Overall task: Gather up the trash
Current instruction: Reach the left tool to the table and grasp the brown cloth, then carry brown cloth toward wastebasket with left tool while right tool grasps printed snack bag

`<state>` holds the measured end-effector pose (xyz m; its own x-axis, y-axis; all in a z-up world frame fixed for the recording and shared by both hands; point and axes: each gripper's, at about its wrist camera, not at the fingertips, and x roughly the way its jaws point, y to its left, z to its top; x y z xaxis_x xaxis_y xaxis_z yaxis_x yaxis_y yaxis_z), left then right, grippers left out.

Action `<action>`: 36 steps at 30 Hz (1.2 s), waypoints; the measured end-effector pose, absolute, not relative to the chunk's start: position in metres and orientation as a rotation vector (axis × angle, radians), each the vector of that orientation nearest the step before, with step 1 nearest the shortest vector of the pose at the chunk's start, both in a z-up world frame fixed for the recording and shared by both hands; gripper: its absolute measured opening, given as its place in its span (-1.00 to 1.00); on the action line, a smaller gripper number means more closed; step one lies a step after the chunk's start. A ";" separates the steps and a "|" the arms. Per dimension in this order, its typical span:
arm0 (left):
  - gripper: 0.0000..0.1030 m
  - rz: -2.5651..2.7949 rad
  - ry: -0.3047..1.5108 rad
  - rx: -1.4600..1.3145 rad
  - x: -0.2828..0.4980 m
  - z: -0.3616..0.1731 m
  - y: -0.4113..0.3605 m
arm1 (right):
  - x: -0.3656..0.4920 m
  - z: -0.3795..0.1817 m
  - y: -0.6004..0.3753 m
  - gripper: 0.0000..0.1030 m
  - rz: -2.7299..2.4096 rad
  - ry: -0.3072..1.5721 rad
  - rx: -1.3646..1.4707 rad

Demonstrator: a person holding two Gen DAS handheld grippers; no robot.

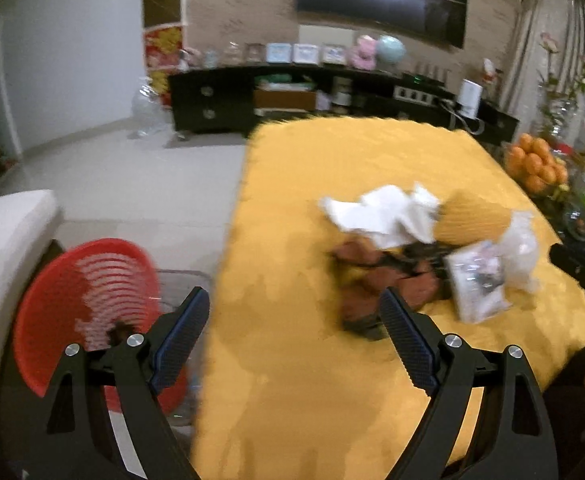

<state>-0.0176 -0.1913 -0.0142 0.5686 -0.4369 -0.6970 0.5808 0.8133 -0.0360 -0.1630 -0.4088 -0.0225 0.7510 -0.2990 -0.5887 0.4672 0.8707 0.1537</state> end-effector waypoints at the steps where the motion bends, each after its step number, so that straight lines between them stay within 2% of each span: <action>1: 0.64 -0.619 0.767 0.204 -0.018 -0.015 -0.200 | -0.164 -0.023 -0.411 0.70 -0.424 0.584 0.313; 8: 0.64 -0.673 0.841 0.243 -0.008 -0.030 -0.257 | -0.166 -0.026 -0.413 0.71 -0.413 0.591 0.336; 15: 0.63 -0.682 0.915 0.251 0.011 -0.057 -0.272 | -0.160 -0.030 -0.410 0.71 -0.395 0.613 0.332; 16: 0.61 -0.688 0.911 0.247 0.011 -0.058 -0.270 | -0.159 -0.030 -0.409 0.71 -0.394 0.615 0.329; 18: 0.29 -0.711 0.907 0.236 0.011 -0.058 -0.264 | -0.158 -0.031 -0.409 0.71 -0.392 0.618 0.326; 19: 0.06 -0.725 0.918 0.228 0.012 -0.059 -0.261 | -0.157 -0.031 -0.409 0.71 -0.392 0.621 0.327; 22: -0.11 -0.758 0.927 0.184 0.012 -0.060 -0.251 | -0.155 -0.033 -0.407 0.71 -0.393 0.629 0.325; 26: -0.19 -0.782 0.910 0.151 0.006 -0.056 -0.237 | -0.153 -0.034 -0.405 0.71 -0.393 0.633 0.312; 36: -0.19 -0.722 0.773 0.144 -0.013 -0.020 -0.181 | -0.147 -0.032 -0.386 0.71 -0.308 0.621 0.274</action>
